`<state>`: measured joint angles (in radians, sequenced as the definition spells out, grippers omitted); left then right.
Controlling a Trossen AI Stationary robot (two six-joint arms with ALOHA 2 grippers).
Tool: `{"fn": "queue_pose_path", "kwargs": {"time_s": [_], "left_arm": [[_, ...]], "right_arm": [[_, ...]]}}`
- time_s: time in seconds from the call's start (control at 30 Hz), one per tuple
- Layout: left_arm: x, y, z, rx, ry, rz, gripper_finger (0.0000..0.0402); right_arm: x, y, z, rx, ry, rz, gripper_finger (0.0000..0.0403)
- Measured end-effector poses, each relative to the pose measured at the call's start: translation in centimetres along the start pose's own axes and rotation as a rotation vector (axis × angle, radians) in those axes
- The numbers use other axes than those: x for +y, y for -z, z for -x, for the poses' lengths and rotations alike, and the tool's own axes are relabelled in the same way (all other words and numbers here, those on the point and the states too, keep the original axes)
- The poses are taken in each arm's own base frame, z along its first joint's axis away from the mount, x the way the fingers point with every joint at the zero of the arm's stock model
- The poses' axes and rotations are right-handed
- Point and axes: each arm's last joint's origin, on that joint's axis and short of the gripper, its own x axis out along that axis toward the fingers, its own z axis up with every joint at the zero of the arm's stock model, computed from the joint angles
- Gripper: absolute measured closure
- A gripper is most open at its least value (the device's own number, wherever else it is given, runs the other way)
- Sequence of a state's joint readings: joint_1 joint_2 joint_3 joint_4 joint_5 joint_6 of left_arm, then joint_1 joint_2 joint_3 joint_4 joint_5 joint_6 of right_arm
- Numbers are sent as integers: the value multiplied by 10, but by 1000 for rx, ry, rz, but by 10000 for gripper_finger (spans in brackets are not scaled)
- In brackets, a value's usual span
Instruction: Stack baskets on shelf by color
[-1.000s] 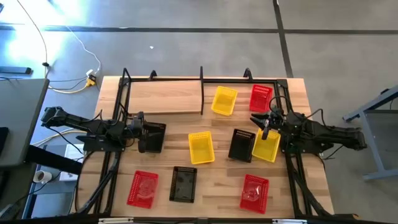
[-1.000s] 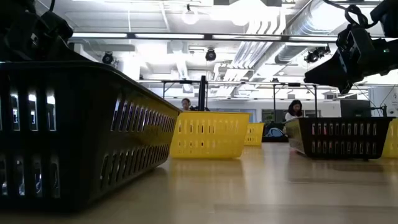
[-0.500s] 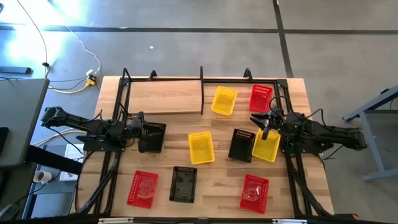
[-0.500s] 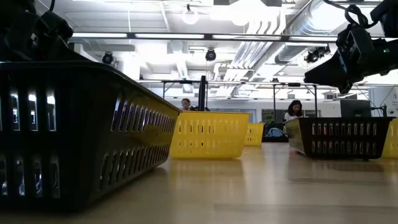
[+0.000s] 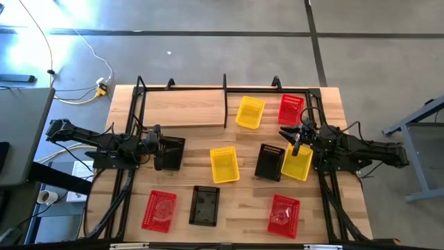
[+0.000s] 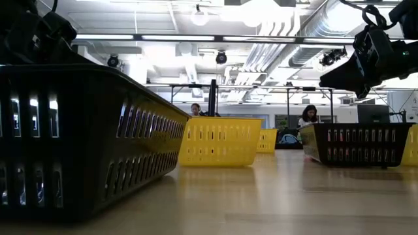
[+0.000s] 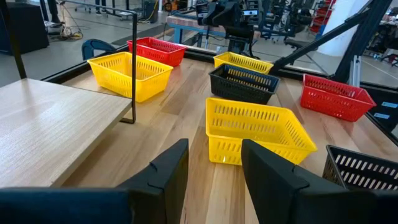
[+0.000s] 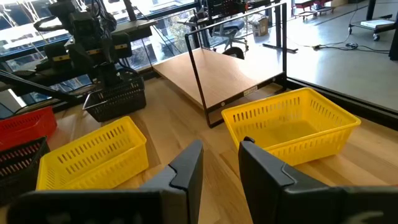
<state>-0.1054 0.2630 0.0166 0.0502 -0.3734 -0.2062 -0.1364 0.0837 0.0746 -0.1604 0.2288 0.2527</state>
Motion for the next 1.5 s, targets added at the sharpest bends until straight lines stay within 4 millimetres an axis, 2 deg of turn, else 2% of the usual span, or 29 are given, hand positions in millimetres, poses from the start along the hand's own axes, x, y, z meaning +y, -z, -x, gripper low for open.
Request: {"fn": "queue_pose_path", "kwargs": {"time_s": [1.33,1.5], "left_arm": [[0,0,0,0,0,0,264],[0,0,0,0,0,0,264]], "right_arm": [[0,0,0,0,0,-1,313],[0,0,0,-3,5,-115,313]]}}
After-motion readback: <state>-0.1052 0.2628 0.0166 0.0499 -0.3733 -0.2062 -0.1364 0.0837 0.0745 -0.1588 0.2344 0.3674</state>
